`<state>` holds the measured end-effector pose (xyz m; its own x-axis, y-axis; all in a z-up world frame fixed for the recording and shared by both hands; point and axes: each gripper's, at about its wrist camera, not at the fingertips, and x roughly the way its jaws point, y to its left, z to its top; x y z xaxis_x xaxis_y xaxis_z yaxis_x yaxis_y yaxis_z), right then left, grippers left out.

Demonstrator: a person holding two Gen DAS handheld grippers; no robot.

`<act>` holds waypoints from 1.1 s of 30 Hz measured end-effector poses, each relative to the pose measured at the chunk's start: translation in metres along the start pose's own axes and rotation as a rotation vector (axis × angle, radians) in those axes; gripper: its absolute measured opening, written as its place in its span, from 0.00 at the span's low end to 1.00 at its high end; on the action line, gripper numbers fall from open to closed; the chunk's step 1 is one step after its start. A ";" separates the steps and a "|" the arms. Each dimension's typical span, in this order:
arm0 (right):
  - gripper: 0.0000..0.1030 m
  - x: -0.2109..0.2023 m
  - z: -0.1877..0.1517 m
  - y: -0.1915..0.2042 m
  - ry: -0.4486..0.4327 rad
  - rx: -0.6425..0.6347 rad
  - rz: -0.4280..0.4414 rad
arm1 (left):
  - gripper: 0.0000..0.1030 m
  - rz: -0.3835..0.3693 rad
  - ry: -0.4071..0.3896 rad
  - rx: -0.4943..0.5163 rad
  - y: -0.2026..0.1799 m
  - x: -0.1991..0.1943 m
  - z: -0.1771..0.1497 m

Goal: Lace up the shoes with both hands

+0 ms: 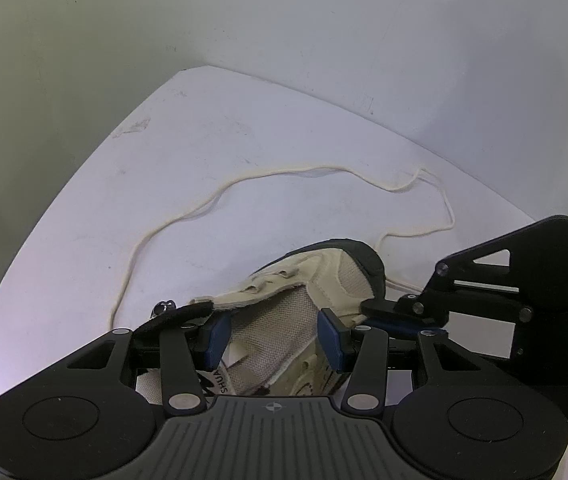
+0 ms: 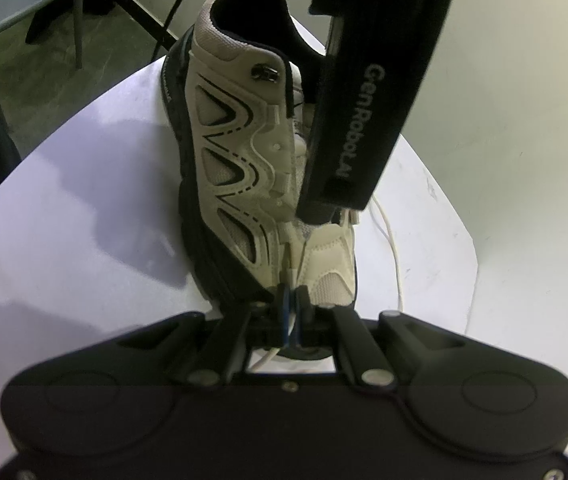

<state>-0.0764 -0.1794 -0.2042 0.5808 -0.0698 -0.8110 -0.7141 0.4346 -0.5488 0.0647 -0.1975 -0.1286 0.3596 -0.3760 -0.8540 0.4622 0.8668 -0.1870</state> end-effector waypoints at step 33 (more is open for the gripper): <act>0.15 0.158 -0.003 0.011 -0.196 0.182 0.100 | 0.42 -0.078 -0.007 -0.015 0.009 0.000 -0.002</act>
<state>0.0068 -0.1881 -0.3391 0.5884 0.1489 -0.7947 -0.6999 0.5860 -0.4084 0.0673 -0.1885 -0.1311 0.3284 -0.4447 -0.8333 0.4768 0.8396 -0.2601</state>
